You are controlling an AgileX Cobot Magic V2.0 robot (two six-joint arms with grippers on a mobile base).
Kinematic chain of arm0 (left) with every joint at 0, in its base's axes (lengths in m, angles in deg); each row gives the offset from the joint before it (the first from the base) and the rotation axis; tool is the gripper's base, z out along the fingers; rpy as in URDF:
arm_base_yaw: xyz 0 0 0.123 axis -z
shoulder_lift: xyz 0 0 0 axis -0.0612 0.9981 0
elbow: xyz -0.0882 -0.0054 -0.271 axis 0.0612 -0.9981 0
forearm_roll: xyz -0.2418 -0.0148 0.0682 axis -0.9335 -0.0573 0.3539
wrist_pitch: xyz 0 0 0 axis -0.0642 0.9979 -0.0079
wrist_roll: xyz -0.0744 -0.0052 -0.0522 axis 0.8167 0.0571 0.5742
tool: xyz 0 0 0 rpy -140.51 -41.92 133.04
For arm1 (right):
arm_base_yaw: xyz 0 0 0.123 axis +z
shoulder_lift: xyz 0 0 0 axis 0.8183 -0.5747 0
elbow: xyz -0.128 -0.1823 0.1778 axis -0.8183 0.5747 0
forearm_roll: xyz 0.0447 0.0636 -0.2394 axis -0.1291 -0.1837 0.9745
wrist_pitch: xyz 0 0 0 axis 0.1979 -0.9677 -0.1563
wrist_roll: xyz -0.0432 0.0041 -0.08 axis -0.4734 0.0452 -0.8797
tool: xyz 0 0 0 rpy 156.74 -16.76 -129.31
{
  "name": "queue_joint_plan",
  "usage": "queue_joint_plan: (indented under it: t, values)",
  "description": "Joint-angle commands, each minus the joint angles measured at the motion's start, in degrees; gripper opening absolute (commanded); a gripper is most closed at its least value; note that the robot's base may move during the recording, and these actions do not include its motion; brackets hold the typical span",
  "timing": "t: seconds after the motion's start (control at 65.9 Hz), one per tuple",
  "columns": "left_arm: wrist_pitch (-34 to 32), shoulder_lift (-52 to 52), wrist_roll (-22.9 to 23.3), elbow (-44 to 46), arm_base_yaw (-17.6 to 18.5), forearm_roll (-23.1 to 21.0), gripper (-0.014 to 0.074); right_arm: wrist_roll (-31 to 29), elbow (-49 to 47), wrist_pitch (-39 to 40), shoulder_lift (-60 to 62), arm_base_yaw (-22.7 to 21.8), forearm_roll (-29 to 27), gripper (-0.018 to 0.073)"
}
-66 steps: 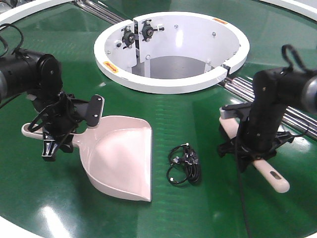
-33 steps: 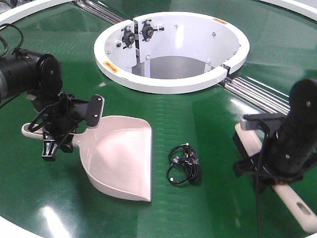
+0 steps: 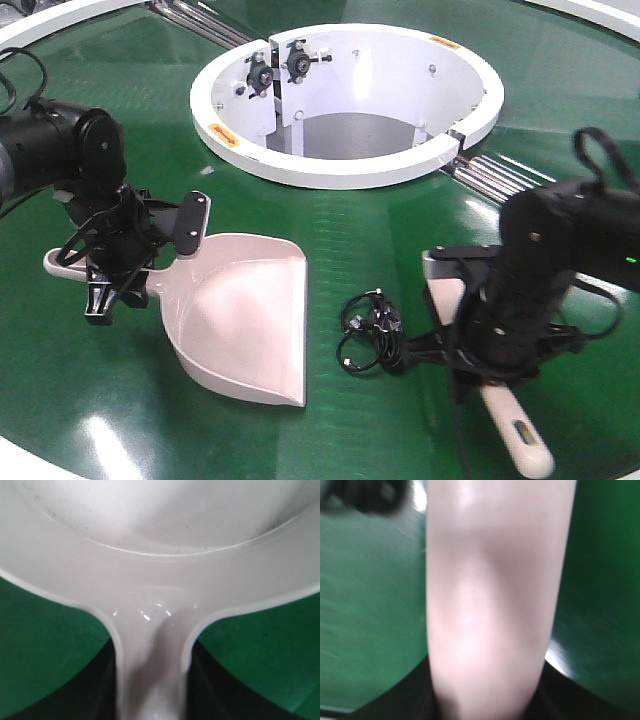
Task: Clean and inspect green conveyor with broom and dustpan
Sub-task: 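Lift the brush and move it toward the black cable, then sweep the black cable with the brush into the held dustpan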
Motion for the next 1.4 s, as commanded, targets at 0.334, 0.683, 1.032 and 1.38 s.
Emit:
queue_joint_plan:
  t: [0.334,0.683,1.032,1.38]
  values:
    - [0.13,-2.81,0.27,1.73,0.3,-0.02,-0.0008,-1.95,-14.0,-7.26,-10.87,4.67,-5.7,-0.0005]
    - [0.13,-2.81,0.27,1.73,0.3,-0.02,-0.0008,-7.22,-29.79,-9.76,-21.8,12.51,-18.95,-0.0005]
    - [0.13,-2.81,0.27,1.73,0.3,-0.02,-0.0008,-7.66,-45.57,-10.28,-26.12,16.28,-20.98,-0.0005]
    - [0.13,-2.81,0.27,1.73,0.3,-0.07,-0.0008,-6.59,-46.91,-10.81,-23.65,15.91,-13.1,-0.0005]
